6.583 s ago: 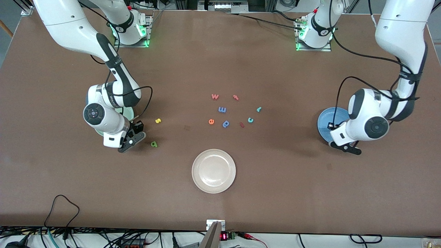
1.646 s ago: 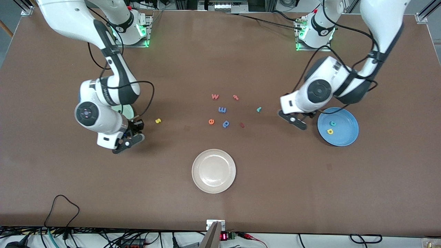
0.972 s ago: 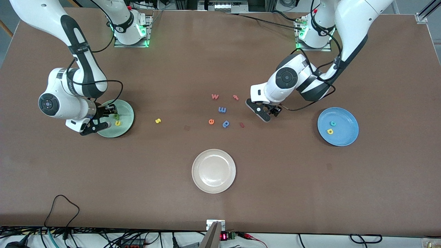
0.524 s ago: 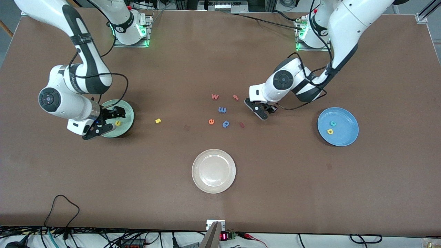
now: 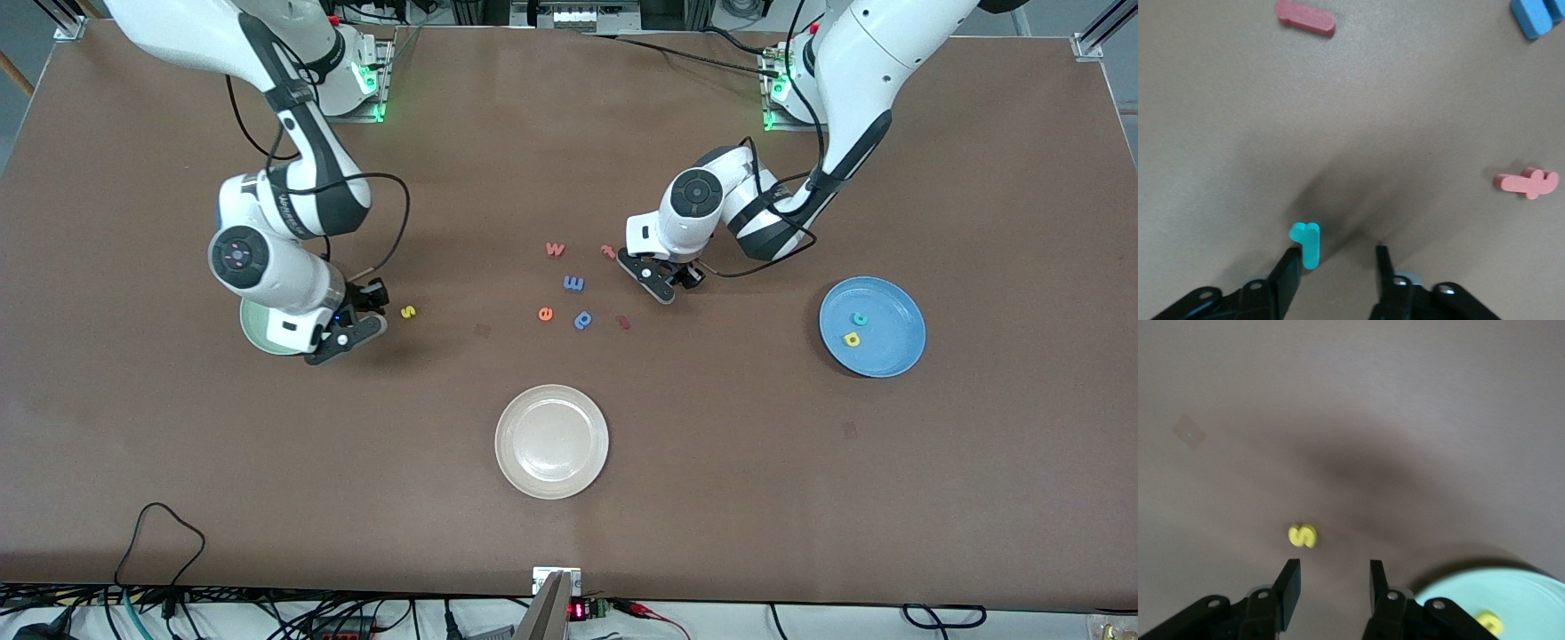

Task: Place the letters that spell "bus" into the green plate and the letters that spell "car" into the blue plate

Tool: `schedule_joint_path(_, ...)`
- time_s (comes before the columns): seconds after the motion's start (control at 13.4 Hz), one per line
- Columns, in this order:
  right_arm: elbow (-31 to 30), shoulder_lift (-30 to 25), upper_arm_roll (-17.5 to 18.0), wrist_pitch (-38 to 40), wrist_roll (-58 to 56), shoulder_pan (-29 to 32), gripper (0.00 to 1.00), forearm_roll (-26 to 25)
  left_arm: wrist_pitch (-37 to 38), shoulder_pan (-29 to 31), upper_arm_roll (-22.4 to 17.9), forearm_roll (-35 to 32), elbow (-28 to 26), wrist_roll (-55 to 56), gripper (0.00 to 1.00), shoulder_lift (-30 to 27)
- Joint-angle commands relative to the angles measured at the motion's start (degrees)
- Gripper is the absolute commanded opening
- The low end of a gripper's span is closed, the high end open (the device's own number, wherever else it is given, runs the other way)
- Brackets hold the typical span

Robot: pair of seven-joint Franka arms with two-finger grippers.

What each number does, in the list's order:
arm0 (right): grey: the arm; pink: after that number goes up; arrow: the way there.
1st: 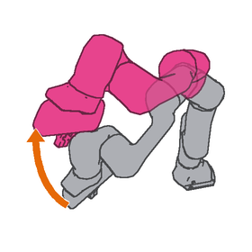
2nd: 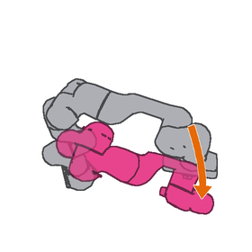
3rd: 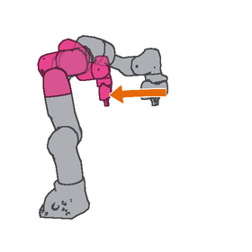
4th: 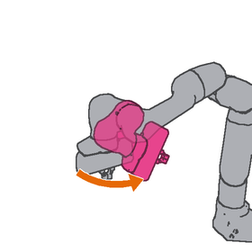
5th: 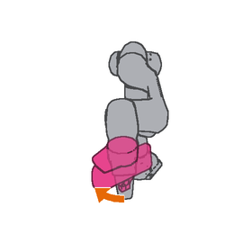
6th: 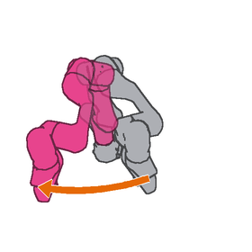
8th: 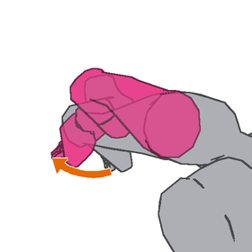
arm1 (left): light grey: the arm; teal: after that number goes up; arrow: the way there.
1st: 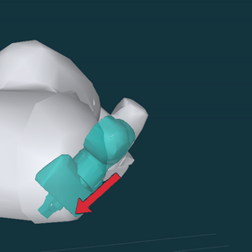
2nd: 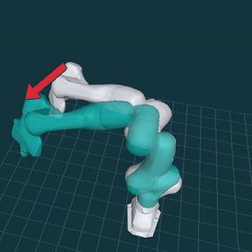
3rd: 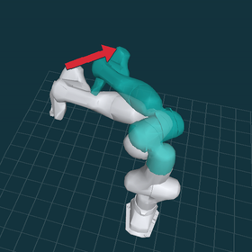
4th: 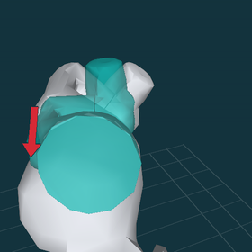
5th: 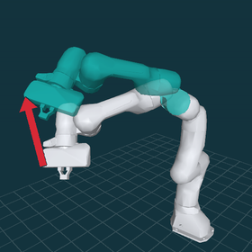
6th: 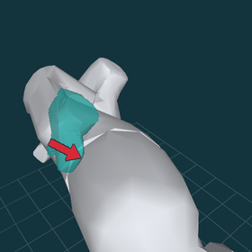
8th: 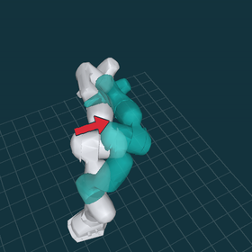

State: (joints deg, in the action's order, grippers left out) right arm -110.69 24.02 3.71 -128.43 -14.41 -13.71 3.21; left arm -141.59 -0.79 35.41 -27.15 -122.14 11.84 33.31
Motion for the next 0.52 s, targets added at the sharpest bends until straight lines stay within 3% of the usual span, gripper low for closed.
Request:
schedule_joint_path(0.0, 3.3, 4.2, -0.4, -2.5, 1.7, -3.1, 0.50, -0.4, -0.7, -0.2, -1.0, -2.5, 1.2, 0.7, 0.46, 0.7)
schedule_joint_path(0.15, 3.3, 6.2, -0.4, -5.2, 1.8, -3.8, 0.50, -0.3, -0.7, -0.2, -1.1, -2.5, 2.0, 0.7, 0.33, 1.1)
schedule_joint_path(0.3, 3.2, 6.9, -0.4, -5.7, 1.7, -4.3, 0.50, -0.4, -0.6, 0.0, -1.1, -2.6, 2.1, 0.6, 0.11, 1.1)
schedule_joint_path(0.45, 2.9, 7.0, -0.6, -5.5, 1.4, -4.2, 0.50, -0.8, 0.9, 0.9, -1.1, -2.6, 2.3, 0.0, 0.09, 0.2)
